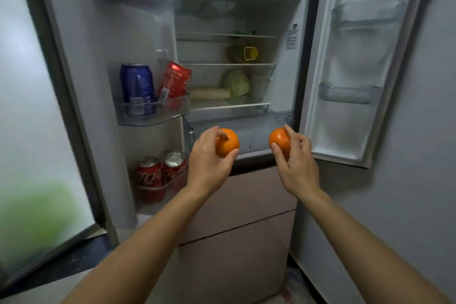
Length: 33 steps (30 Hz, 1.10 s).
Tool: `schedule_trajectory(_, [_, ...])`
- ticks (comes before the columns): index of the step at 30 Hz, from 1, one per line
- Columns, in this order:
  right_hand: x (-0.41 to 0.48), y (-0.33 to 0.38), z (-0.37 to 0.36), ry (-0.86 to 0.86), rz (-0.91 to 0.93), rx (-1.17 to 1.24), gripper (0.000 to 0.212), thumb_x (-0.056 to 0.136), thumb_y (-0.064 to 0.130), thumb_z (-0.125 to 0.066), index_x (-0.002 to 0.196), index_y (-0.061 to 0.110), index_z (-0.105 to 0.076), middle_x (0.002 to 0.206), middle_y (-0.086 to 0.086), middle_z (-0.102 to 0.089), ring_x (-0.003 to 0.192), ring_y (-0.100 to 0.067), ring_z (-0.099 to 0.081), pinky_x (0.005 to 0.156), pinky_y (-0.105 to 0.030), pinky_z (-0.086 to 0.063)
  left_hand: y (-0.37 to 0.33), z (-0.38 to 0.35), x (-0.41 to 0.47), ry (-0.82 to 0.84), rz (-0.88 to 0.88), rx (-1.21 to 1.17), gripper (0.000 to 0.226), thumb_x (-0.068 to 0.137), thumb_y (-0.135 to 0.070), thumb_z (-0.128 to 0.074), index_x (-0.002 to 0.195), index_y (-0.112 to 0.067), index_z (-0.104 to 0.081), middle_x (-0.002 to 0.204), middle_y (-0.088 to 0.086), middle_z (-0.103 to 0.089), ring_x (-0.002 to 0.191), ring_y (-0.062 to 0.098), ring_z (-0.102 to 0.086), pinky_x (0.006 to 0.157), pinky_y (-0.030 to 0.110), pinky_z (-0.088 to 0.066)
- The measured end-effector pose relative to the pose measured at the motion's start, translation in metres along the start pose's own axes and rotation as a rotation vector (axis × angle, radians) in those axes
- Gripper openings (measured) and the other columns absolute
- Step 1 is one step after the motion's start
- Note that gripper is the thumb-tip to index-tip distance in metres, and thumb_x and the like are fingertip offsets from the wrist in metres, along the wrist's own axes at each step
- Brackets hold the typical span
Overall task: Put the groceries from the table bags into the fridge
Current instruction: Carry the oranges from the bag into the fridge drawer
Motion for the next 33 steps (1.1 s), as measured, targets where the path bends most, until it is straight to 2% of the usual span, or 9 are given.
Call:
schedule_trajectory(8, [0.159, -0.023, -0.064, 0.015, 0.025, -0.052, 0.06, 0.1, 0.054, -0.046, 0.153, 0.038, -0.023, 0.144, -0.004, -0.031, 0.115, -0.028, -0.055, 0.092, -0.044, -0.047, 0.061, -0.082, 0.157, -0.084, 0.12, -0.126, 0.036, 0.079, -0.028, -0.08, 0.1, -0.027, -0.052, 0.106, -0.008, -0.054, 0.099, 0.018, -0.055, 0.08, 0.032, -0.044])
schedule_trajectory(11, [0.21, -0.03, -0.079, 0.036, 0.049, -0.063, 0.06, 0.1, 0.055, -0.045, 0.153, 0.037, -0.023, 0.144, -0.005, -0.033, 0.115, -0.029, -0.055, 0.092, -0.042, -0.046, 0.08, -0.104, 0.205, -0.088, 0.159, -0.144, 0.036, 0.079, -0.029, -0.08, 0.1, -0.029, -0.051, 0.106, -0.01, -0.05, 0.098, 0.016, -0.053, 0.08, 0.032, -0.046])
schedule_trajectory(15, [0.267, -0.047, -0.106, 0.119, 0.023, -0.045, 0.06, 0.1, 0.055, -0.046, 0.152, 0.037, -0.024, 0.146, -0.008, -0.034, 0.118, -0.033, -0.054, 0.098, -0.05, -0.048, 0.117, -0.136, 0.251, -0.027, 0.259, -0.077, 0.039, 0.076, -0.032, -0.082, 0.102, -0.025, -0.053, 0.108, -0.006, -0.054, 0.094, 0.016, -0.052, 0.075, 0.027, -0.037])
schedule_trajectory(19, [0.325, -0.064, -0.156, 0.324, 0.01, -0.027, 0.061, 0.095, 0.052, -0.058, 0.15, 0.031, -0.038, 0.139, -0.016, -0.05, 0.121, -0.036, -0.054, 0.103, -0.044, -0.044, 0.157, -0.165, 0.283, 0.141, 0.345, 0.042, 0.05, 0.072, -0.035, -0.083, 0.111, -0.021, -0.056, 0.113, 0.001, -0.063, 0.102, 0.024, -0.059, 0.079, 0.031, -0.045])
schedule_trajectory(23, [0.357, -0.082, -0.225, 0.765, -0.079, 0.025, 0.057, 0.091, 0.044, -0.067, 0.143, 0.03, -0.047, 0.121, -0.01, -0.062, 0.086, -0.028, -0.069, 0.074, -0.04, -0.059, 0.198, -0.19, 0.296, 0.372, 0.395, 0.282, 0.055, 0.07, -0.038, -0.081, 0.118, -0.023, -0.059, 0.115, 0.002, -0.066, 0.102, 0.023, -0.06, 0.079, 0.029, -0.047])
schedule_trajectory(24, [0.36, -0.085, -0.241, 0.871, -0.08, -0.012, 0.055, 0.092, 0.042, -0.067, 0.142, 0.03, -0.047, 0.12, -0.01, -0.062, 0.082, -0.026, -0.069, 0.073, -0.039, -0.059, 0.207, -0.196, 0.3, 0.428, 0.399, 0.352, 0.056, 0.071, -0.039, -0.081, 0.12, -0.023, -0.059, 0.117, 0.004, -0.066, 0.106, 0.024, -0.061, 0.081, 0.029, -0.048])
schedule_trajectory(27, [0.374, -0.09, -0.283, 1.071, -0.026, -0.15, 0.052, 0.092, 0.039, -0.069, 0.139, 0.028, -0.049, 0.114, -0.011, -0.063, 0.083, -0.027, -0.067, 0.078, -0.039, -0.06, 0.231, -0.218, 0.306, 0.602, 0.415, 0.518, 0.061, 0.076, -0.04, -0.077, 0.129, -0.019, -0.057, 0.124, 0.007, -0.064, 0.111, 0.025, -0.062, 0.086, 0.03, -0.052])
schedule_trajectory(30, [0.392, -0.098, -0.319, 1.188, 0.022, -0.249, 0.053, 0.089, 0.041, -0.073, 0.136, 0.027, -0.052, 0.1, -0.006, -0.06, 0.088, -0.027, -0.065, 0.077, -0.037, -0.058, 0.259, -0.242, 0.31, 0.776, 0.488, 0.598, 0.059, 0.075, -0.041, -0.077, 0.125, -0.013, -0.059, 0.118, 0.009, -0.065, 0.102, 0.025, -0.066, 0.085, 0.04, -0.059])
schedule_trajectory(33, [0.4, -0.108, -0.349, 1.252, 0.058, -0.334, 0.054, 0.086, 0.04, -0.076, 0.133, 0.023, -0.057, 0.111, -0.008, -0.062, 0.098, -0.029, -0.066, 0.083, -0.038, -0.057, 0.288, -0.259, 0.315, 0.909, 0.529, 0.675, 0.054, 0.072, -0.045, -0.074, 0.113, -0.01, -0.067, 0.109, 0.01, -0.068, 0.096, 0.026, -0.068, 0.083, 0.041, -0.06])
Point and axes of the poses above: each hand's wrist, its own x-axis towards the middle knuckle, its own z-axis out of the back of the hand, y = z × x, the point moved 7 cm from there along x, towards the middle knuckle
